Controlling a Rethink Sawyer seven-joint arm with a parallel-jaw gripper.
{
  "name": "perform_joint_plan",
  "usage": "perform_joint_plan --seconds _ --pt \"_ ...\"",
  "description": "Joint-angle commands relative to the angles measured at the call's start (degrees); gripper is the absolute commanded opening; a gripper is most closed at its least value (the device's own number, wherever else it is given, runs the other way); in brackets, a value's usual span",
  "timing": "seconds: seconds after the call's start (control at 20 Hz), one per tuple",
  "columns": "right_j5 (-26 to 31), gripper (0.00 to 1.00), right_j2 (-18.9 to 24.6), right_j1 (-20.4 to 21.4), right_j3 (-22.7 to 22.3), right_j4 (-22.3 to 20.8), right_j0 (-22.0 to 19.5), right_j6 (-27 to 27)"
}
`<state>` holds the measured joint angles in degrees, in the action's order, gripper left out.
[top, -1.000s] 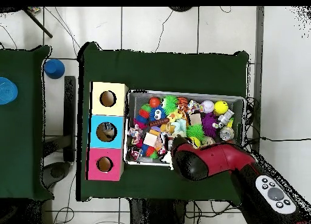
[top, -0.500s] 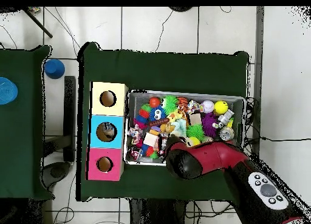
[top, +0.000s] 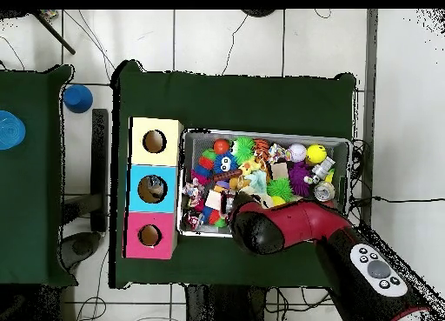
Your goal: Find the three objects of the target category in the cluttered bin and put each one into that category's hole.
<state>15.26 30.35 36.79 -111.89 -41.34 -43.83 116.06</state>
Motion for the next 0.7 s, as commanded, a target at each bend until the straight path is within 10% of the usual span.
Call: perform_joint_plan --seconds 0.05,0.7 --pt "2.6 1.0 0.8 -3.8 -0.2 2.6 1.0 1.7" --pt "0.7 1.0 -2.2 -4.9 -0.8 3.4 5.0 4.5"
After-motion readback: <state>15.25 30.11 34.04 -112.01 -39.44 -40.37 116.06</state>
